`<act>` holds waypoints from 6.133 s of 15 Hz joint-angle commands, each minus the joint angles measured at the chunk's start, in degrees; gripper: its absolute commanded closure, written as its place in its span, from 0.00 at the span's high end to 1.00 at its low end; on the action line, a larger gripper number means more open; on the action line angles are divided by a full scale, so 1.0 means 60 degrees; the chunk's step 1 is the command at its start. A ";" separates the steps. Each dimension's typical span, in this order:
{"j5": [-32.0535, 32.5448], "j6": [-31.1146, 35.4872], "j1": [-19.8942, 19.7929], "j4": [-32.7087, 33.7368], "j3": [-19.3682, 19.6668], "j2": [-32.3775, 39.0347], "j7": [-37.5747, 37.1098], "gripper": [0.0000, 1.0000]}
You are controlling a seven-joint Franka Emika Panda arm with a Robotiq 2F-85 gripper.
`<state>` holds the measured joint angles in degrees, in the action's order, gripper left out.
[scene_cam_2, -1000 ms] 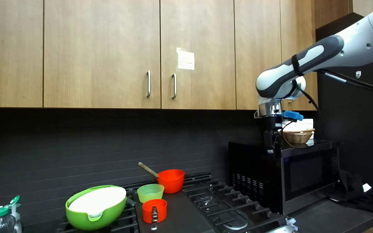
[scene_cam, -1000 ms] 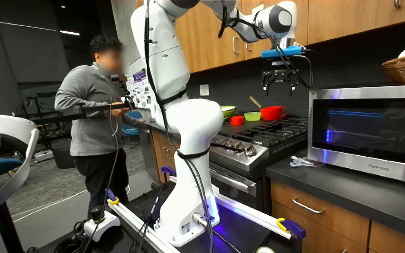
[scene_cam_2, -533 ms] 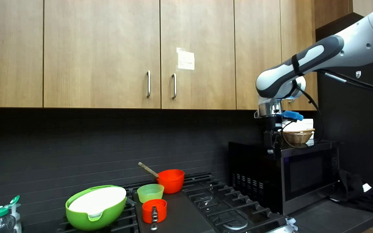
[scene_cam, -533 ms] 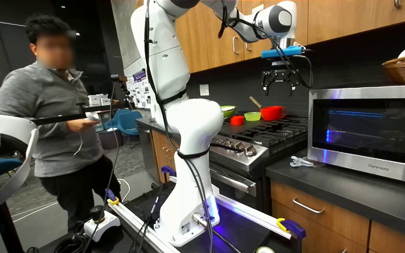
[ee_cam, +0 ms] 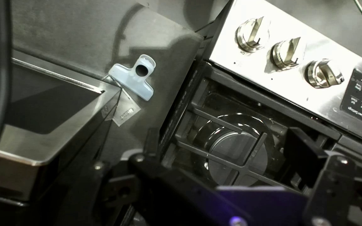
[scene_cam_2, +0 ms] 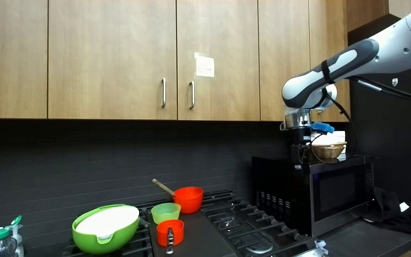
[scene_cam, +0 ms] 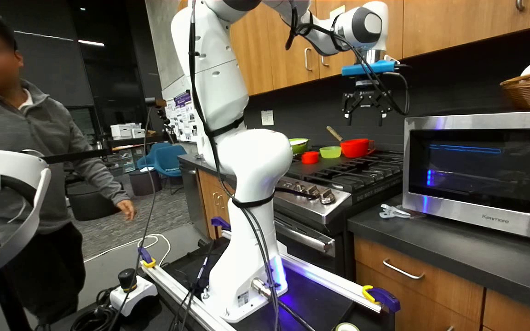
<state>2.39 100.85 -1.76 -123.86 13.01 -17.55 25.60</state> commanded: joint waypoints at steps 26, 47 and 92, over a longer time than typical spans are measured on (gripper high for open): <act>-0.0824 -0.0335 0.0151 0.0463 -0.0572 -0.0164 -0.0070 1.00; -0.1226 -0.1400 0.1714 0.3342 -0.3143 0.2241 -0.0314 1.00; -0.1956 0.3155 0.2421 0.3156 -0.4232 0.4219 -0.5910 1.00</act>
<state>-9.64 118.75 11.24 -106.53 -11.43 4.66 -6.00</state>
